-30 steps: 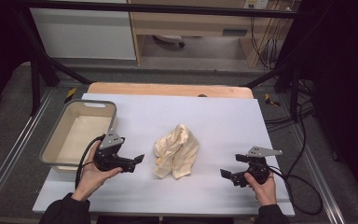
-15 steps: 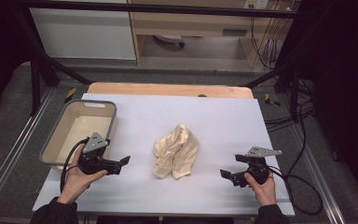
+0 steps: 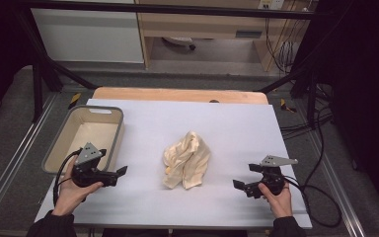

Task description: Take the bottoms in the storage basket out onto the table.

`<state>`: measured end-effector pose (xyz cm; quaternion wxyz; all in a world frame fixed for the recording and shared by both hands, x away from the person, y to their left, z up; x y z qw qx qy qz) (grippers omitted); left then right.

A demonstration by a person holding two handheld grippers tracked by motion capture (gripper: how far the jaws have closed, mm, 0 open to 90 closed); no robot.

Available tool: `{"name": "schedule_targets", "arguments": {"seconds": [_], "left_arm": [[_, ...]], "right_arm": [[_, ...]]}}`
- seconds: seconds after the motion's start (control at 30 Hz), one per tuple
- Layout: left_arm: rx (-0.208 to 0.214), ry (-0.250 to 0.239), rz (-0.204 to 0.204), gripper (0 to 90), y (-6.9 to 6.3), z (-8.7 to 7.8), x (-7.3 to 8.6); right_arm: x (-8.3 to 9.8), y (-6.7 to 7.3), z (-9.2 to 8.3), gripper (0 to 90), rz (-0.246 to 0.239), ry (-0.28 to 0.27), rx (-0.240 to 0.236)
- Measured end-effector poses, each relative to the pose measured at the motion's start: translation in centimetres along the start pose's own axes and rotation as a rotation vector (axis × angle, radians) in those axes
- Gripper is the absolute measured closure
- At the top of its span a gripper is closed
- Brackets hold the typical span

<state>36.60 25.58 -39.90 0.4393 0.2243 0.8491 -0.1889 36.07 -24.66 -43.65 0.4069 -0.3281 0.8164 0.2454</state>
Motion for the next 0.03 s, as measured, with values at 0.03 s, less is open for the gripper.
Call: {"name": "schedule_targets", "arguments": {"seconds": [0.03], "left_arm": [[-0.001, 0.006, 0.004, 2.5, 0.03, 0.04, 0.03]], "right_arm": [[0.0, 0.01, 0.0, 0.5, 0.0, 0.0, 0.0]]}}
Point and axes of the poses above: each handheld gripper's, and its own axes: z roughly forward along the jaws, x roughly out of its underside, y roughly to its left, the point moved 2 cm from there along z, roughly forward along the jaws, and after that the axes turned 8 degrees about -z, right-handed, at the moved point
